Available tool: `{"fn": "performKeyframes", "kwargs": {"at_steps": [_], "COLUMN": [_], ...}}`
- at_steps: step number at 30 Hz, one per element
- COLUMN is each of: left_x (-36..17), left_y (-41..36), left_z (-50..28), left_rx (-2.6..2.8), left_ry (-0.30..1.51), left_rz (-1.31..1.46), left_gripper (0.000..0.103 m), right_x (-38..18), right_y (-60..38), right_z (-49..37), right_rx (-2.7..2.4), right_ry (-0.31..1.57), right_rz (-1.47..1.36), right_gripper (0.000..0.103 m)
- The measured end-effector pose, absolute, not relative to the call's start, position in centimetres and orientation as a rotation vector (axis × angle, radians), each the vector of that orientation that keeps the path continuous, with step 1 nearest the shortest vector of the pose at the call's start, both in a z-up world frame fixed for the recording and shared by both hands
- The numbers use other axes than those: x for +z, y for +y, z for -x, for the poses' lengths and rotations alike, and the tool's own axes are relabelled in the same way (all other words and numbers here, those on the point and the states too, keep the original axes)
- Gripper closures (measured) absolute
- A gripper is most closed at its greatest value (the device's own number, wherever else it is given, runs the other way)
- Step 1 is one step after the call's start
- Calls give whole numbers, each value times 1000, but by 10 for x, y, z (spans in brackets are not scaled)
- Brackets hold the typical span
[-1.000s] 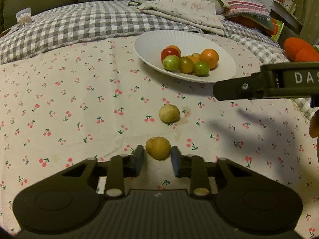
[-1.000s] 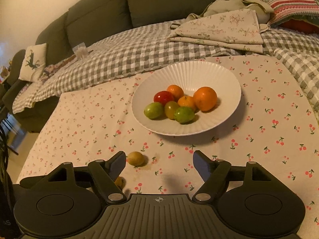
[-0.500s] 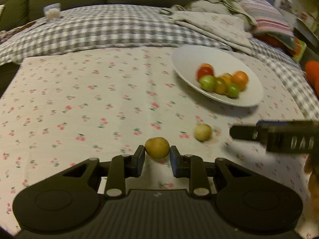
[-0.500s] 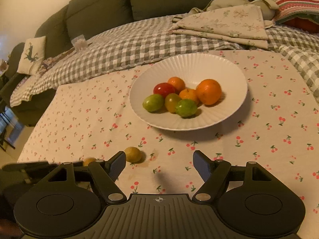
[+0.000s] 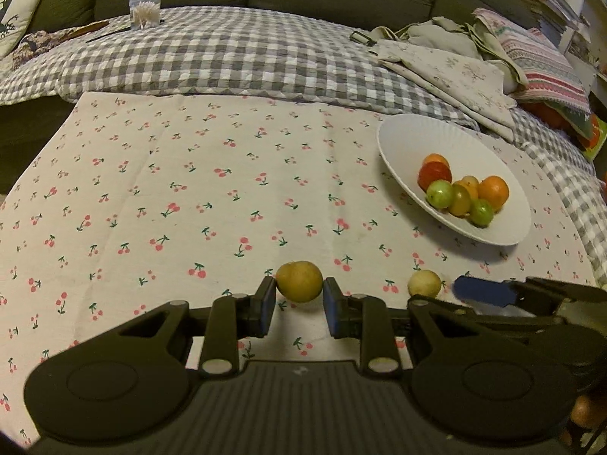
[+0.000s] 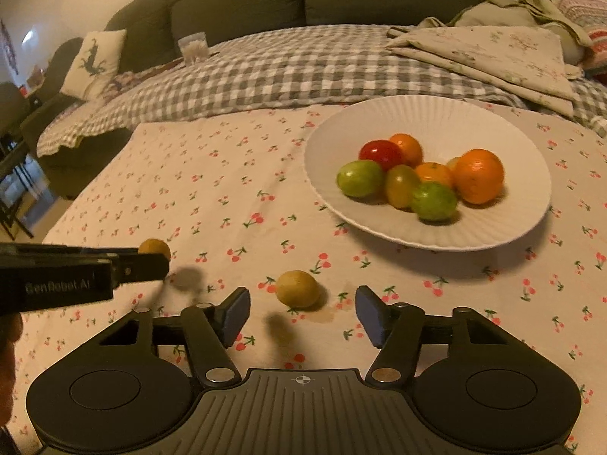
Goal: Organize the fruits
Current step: 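Lift yellow fruit in left tool while right tool closes on yellow fruit, then carry yellow fruit in left tool while right tool carries yellow fruit to bowl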
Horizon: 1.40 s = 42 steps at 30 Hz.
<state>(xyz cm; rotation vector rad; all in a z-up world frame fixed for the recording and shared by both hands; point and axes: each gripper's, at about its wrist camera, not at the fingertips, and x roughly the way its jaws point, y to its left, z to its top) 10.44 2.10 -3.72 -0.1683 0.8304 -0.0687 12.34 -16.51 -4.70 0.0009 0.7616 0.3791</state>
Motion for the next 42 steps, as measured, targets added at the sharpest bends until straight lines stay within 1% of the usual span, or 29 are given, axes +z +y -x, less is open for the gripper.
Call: {"fn": "performKeyframes", "kwargs": {"at_steps": [4,8,9,10,11,31,42], "left_x": [-37,-37,-38,-38,-38,-33,-25], "left_y": [21,22,22,22,23,25,12], "left_z": [-104,-105,-105,-105,-106,-108,-111], "left_rx": [-68,-66,-64,-63,-63,-57,-74], "left_ry": [829,829,830,831,833,812,796], "left_rz": [170,173,172,173,177,186,179], "left_gripper": [78,78,78,78,78,78,78], "right_x": [-54,-57,-58,-58,-58,-30,0], "right_y": [-158,-154,-152,-151,-150,-164,-187], "right_z": [-126,-127,-128,-128,-128,-123,-114], "right_rx": [378,372,373,375,374,351,327], "right_ry": [766,755,753,753,752,712,641], "right_rz": [29,46,51,56,64,8,-36], "right_gripper": [58,63,67,74,78,77,77]}}
